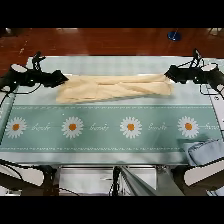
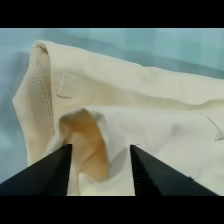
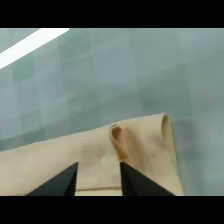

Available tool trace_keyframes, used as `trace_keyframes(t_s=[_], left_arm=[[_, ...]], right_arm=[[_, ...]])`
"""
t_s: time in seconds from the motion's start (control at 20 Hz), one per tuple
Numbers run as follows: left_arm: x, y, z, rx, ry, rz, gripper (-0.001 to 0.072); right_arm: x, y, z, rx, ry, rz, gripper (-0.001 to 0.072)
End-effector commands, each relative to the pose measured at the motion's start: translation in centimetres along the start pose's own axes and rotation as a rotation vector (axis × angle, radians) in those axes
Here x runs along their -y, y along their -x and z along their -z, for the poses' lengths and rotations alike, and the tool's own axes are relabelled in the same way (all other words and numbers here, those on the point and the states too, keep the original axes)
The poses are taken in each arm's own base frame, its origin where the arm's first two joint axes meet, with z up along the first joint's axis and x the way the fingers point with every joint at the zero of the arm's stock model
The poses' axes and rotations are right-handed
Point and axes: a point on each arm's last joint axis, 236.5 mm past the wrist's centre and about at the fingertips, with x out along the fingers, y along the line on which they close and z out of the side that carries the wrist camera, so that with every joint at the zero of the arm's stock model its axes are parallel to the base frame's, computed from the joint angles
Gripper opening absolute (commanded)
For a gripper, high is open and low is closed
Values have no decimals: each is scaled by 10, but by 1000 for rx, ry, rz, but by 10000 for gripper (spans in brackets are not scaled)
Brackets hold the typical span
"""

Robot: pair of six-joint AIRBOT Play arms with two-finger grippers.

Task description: Fold the shirts.

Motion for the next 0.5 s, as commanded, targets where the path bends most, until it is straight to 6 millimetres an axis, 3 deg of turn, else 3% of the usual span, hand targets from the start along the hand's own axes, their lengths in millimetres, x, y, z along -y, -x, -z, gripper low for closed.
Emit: trace_keyframes(t_s=[0.0,0.1,0.2,0.3,0.45], left_arm=[[-7,4,-9,21,6,-10,516],[-34,38,-25,39,33,-83,514],[-67,82,-32,39,73,-188,513],[-83,116,-28,21,54,-254,513],[-80,138,-23,10,30,-282,513]], right_arm=[[-5,13,-7,12,4,-14,453],[3,53,-32,78,64,32,453],[32,98,-50,86,114,169,452],[63,128,-47,-5,146,300,465],[72,133,-24,-136,129,279,549]])
